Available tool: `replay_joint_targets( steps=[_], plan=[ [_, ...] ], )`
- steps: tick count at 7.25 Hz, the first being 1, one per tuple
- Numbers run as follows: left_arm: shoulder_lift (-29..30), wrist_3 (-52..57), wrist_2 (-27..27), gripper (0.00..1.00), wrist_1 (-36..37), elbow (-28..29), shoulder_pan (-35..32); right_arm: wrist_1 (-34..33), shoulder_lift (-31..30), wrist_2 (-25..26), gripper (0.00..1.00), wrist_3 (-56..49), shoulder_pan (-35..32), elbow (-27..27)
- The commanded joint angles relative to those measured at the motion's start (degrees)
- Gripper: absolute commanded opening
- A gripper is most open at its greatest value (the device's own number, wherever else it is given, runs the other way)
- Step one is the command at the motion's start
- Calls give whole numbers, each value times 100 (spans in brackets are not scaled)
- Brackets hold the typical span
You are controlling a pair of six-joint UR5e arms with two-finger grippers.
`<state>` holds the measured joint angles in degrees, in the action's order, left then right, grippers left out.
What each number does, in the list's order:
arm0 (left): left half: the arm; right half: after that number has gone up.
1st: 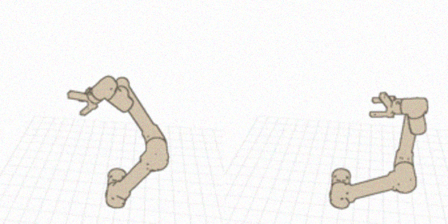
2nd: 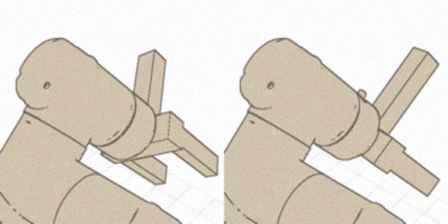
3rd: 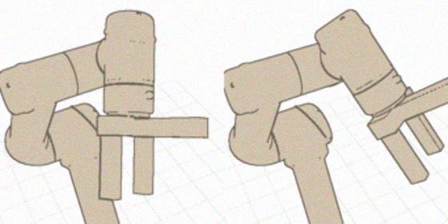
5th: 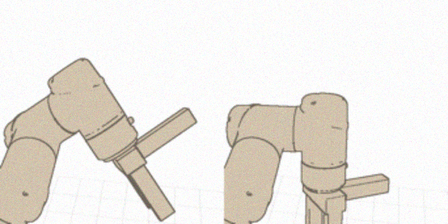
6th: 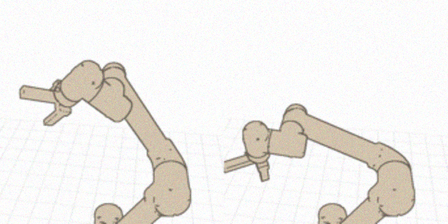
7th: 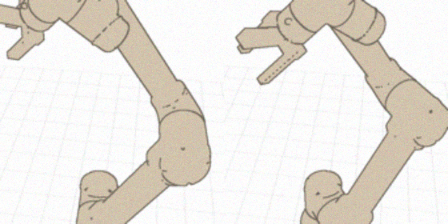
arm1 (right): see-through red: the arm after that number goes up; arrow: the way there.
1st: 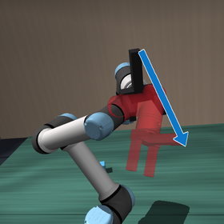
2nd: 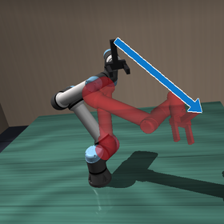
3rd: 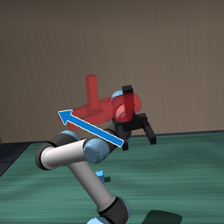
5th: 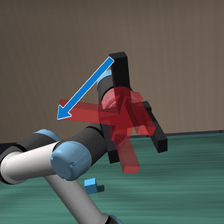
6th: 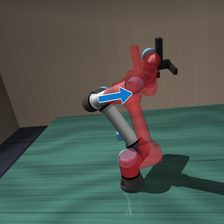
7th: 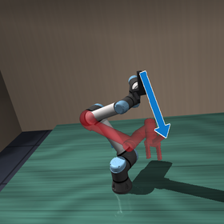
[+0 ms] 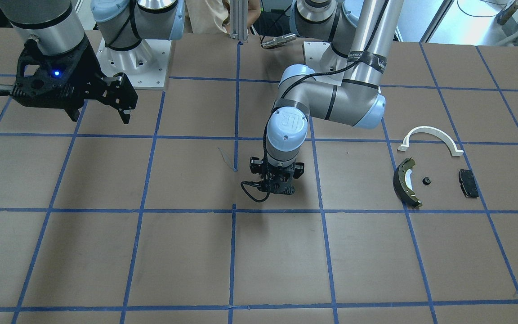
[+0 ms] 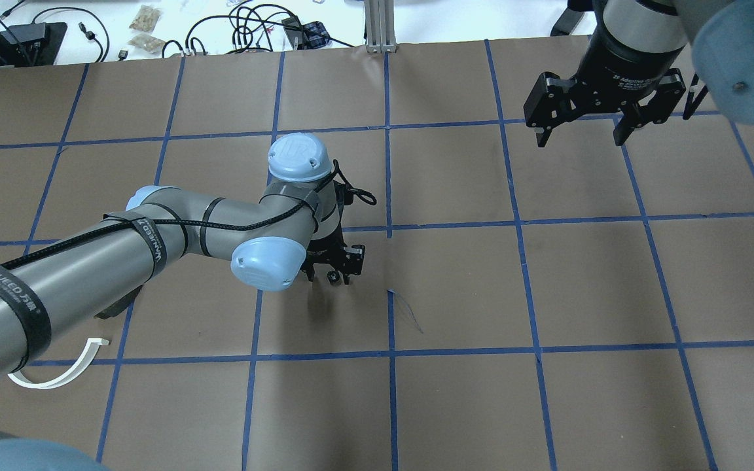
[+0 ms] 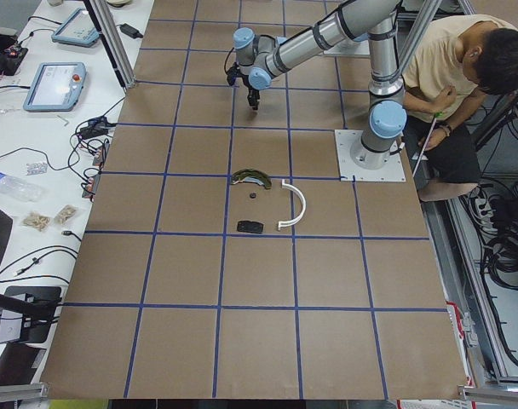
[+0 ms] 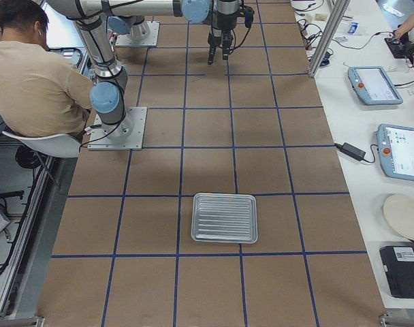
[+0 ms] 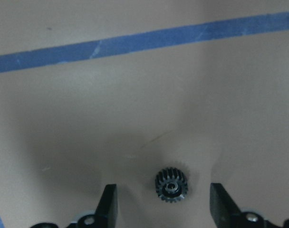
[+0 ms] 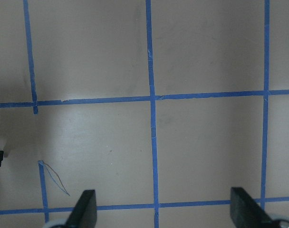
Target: Place bearing gear from tray to pile
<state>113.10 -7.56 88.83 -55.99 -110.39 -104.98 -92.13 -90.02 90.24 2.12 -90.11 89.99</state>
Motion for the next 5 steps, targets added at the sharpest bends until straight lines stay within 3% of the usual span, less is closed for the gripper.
replay_joint_targets(
  steps=[1, 2, 5],
  plan=[
    [19, -9, -6, 13, 0, 18, 4, -16, -33, -15, 100, -1, 2, 10],
    [19, -9, -6, 0, -9, 35, 21, -16, -33, 29, 100, -9, -6, 10],
    [-155, -53, 20, 0, -148, 384, 292, -42, -33, -32, 100, -1, 2, 2]
  ],
)
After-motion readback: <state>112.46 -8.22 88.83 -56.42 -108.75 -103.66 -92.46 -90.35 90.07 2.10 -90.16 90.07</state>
